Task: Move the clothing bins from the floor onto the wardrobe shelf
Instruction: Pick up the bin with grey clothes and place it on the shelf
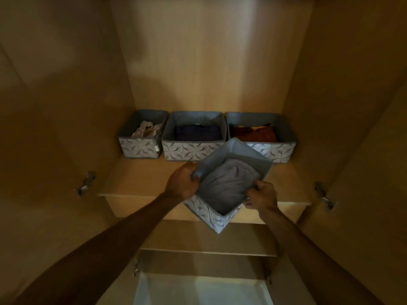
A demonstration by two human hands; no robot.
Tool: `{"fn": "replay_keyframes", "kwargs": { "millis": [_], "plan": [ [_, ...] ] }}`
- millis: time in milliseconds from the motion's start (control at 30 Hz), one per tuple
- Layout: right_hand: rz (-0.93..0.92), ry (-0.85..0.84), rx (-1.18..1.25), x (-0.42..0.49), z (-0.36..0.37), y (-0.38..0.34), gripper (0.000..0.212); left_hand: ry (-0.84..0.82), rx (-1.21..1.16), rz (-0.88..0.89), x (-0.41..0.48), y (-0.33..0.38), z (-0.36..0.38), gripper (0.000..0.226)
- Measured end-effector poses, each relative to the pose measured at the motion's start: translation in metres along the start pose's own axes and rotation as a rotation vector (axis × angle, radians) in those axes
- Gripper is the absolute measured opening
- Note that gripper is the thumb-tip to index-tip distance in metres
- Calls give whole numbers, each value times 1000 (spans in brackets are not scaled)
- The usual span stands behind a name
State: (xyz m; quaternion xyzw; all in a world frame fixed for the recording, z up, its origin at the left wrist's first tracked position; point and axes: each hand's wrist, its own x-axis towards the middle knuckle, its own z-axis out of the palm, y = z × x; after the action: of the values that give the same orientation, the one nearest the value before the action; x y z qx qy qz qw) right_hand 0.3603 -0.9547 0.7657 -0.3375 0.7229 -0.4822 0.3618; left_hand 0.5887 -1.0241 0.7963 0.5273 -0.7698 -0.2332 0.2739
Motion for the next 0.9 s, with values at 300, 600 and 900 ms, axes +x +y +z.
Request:
{"fn": "replay_keyframes", "kwargs": {
  "millis": [300, 600, 900],
  "plan": [
    [31, 41, 16, 28, -10, 10, 25, -303, -278, -8, 16, 1, 57, 75],
    [-152, 65, -616, 35, -64, 24, 76, -172, -239, -53, 37, 21, 91, 55],
    [-102, 31, -711, 65, -111, 33, 87, -230, -206, -92, 42, 50, 116, 78]
  ]
}}
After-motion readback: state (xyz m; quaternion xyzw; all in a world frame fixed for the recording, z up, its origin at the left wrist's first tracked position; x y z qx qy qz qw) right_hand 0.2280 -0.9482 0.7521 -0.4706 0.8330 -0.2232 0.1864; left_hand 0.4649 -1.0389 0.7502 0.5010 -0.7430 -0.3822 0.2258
